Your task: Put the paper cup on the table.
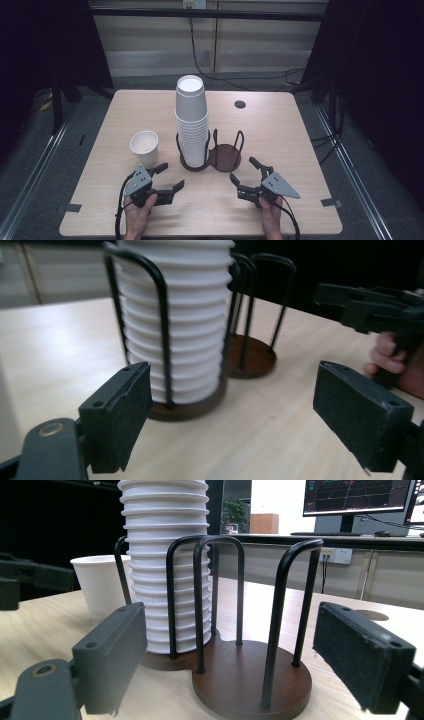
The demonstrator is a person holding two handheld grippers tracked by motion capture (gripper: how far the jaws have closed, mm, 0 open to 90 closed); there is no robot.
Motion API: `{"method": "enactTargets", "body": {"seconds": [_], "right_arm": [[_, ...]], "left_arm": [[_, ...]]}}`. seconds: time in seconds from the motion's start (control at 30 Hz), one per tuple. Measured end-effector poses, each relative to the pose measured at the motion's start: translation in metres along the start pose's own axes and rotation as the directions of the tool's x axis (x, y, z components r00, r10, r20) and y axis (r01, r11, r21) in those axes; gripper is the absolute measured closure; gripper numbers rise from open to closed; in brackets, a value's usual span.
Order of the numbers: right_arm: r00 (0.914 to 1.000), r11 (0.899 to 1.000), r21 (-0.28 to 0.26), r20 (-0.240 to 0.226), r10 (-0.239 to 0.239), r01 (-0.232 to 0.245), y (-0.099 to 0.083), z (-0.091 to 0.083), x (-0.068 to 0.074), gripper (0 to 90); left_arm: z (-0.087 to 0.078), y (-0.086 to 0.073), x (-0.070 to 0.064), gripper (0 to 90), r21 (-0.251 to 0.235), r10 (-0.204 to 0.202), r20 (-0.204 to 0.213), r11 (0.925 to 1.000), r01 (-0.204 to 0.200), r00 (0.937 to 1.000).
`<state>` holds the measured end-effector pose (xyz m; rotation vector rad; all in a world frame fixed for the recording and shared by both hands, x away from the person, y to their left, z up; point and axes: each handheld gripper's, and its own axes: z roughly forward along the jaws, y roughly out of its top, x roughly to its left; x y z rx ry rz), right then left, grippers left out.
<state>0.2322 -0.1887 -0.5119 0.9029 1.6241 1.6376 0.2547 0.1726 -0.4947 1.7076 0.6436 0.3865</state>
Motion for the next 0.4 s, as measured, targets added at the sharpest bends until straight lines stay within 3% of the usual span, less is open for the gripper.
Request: {"method": "enactTargets", "body": {"seconds": [0.03, 0.13, 0.2, 0.23, 0.3, 0.4], "right_arm": [[1.0000, 1.000, 0.000, 0.000, 0.000, 0.000, 0.000, 0.000, 0.000, 13.4], [1.0000, 1.000, 0.000, 0.000, 0.000, 0.000, 0.000, 0.000, 0.000, 13.4], [1.0000, 1.000, 0.000, 0.001, -0.001, 0.001, 0.000, 0.000, 0.000, 13.6], [1.0000, 1.000, 0.001, 0.001, 0.000, 0.000, 0.000, 0.000, 0.000, 13.6], [1.0000, 1.000, 0.001, 0.002, 0.001, -0.001, 0.000, 0.000, 0.000, 13.6], [1.0000, 1.000, 0.001, 0.003, 0.000, 0.000, 0.000, 0.000, 0.000, 13.5]], "left_arm": [[0.000, -0.003, -0.002, 16.0, -0.009, 0.020, -0.029, 0.9997, -0.021, 0.9994], [-0.001, -0.010, -0.006, 16.0, -0.014, 0.007, -0.029, 0.9999, -0.008, 0.9996], [-0.005, -0.011, -0.010, 16.1, -0.062, 0.022, -0.069, 0.9977, -0.026, 0.9974], [-0.006, -0.012, -0.010, 16.1, -0.068, 0.040, -0.075, 0.9966, -0.046, 0.9964], [-0.008, -0.014, -0.012, 16.0, -0.096, 0.031, -0.073, 0.9947, -0.038, 0.9969], [-0.013, -0.017, -0.014, 15.9, -0.162, 0.071, -0.078, 0.9834, -0.083, 0.9944]]}}
